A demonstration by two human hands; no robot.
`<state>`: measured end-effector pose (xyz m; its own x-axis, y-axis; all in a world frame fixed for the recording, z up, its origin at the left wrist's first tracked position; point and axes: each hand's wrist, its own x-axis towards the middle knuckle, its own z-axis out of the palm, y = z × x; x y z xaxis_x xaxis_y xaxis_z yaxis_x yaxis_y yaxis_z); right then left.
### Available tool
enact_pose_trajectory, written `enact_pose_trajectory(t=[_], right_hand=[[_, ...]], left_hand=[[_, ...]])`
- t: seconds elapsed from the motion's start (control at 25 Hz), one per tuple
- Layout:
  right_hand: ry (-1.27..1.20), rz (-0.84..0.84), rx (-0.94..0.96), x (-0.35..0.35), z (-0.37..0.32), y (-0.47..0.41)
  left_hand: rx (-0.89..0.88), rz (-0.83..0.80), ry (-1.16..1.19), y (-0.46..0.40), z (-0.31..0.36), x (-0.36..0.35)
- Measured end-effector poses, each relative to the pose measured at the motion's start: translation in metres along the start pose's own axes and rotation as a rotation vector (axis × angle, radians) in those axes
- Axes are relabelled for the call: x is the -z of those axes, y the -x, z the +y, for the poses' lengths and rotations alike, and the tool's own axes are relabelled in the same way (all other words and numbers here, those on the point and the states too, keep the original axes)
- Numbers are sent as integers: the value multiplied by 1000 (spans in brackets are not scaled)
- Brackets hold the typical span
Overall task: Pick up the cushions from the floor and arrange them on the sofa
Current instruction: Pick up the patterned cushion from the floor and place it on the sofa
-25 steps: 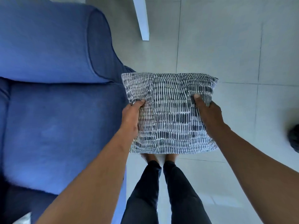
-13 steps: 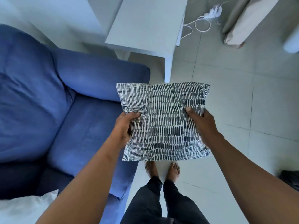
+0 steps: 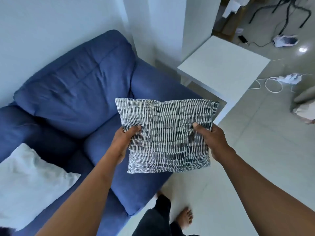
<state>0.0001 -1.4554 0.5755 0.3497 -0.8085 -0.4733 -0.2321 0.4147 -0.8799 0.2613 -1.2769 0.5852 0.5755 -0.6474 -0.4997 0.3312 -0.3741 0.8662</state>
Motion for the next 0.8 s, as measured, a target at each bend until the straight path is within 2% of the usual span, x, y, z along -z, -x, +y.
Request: enact_pose_trajectory(t=[0.2, 0.48, 0.8], right_hand=[[78, -137, 7, -75, -33, -36], [140, -245, -5, -177, -62, -81], [264, -330, -11, -273, -77, -118]], left_hand=[[-17, 140, 76, -16, 7, 57], [-11, 260, 196, -38, 14, 130], [-45, 477, 272, -44, 10, 194]])
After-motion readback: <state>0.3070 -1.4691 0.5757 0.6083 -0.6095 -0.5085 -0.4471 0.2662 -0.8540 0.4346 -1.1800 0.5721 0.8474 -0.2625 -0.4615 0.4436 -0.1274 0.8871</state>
